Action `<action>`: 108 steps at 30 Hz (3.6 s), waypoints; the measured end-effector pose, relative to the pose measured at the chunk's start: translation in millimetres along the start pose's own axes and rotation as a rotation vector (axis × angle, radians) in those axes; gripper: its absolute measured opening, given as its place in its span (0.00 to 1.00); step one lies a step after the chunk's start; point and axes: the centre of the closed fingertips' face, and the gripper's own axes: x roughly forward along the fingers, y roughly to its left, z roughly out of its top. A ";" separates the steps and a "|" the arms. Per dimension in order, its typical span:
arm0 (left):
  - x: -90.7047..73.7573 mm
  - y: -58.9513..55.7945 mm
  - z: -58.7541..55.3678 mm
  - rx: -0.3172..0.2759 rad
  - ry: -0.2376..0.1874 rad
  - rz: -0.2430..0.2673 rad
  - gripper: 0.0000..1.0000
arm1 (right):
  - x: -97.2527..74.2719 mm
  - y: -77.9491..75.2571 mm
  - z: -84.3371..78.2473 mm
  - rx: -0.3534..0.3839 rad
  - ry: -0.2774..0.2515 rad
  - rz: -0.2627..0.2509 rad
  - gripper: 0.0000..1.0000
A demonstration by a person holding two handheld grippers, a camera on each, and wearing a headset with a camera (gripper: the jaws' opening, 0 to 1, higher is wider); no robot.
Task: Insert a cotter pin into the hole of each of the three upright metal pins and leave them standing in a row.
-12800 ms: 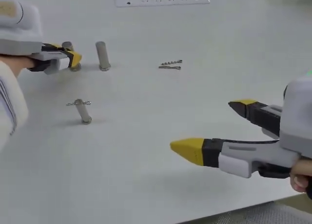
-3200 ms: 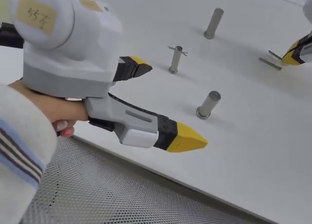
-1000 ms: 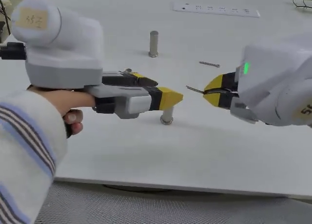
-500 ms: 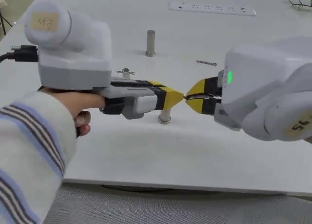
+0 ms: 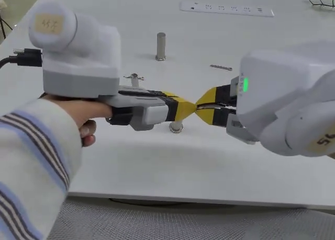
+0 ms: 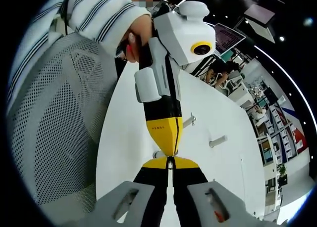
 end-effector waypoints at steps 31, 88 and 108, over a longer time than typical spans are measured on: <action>-11.6 -4.3 3.0 0.071 -0.001 -0.007 0.00 | -5.8 3.4 -8.1 0.275 -0.099 0.064 0.08; -2.6 -26.3 -23.6 0.615 0.178 -0.175 0.01 | -17.6 33.7 -4.8 0.421 -0.160 0.270 0.00; -7.0 33.4 -6.6 0.575 0.193 0.019 0.19 | -3.4 7.6 -43.0 0.470 -0.072 0.174 0.00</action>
